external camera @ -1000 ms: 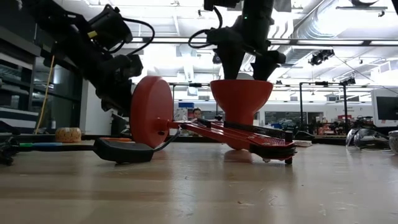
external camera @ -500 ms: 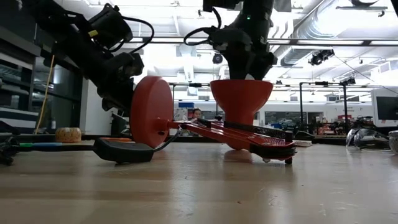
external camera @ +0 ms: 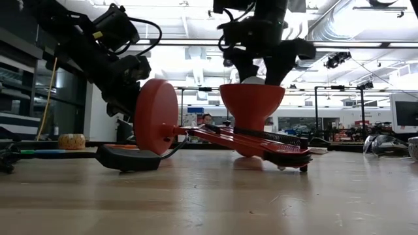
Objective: Screw lightbulb
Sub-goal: Remove the white lightbulb from the red lamp
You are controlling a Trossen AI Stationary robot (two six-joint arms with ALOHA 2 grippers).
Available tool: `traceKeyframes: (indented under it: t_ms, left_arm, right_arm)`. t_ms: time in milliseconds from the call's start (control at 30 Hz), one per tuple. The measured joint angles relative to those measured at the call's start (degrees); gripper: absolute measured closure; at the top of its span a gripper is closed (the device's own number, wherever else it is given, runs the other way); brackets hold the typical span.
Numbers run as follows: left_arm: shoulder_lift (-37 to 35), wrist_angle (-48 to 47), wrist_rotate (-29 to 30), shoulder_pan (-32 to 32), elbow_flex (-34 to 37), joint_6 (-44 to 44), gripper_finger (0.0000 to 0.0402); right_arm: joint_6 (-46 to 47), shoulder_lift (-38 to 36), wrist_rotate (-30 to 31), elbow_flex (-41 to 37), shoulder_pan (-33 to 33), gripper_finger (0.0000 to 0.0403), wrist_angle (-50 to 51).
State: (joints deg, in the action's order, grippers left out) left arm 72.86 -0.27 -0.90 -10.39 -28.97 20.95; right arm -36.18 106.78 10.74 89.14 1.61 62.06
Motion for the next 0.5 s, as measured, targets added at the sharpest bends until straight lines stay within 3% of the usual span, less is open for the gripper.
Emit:
traceKeyframes:
  t_ms: [133, 500]
  left_arm:
    - [0.0, 0.0, 0.0, 0.0, 0.0, 0.0, 0.0401]
    - [0.0, 0.1, 0.0, 0.0, 0.0, 0.0, 0.0402]
  right_arm:
    - [-6.5, 0.0, 0.1, 0.0, 0.0, 0.0160, 0.0]
    - [-3.0, 0.0, 0.0, 0.0, -0.1, 0.0159, -0.5]
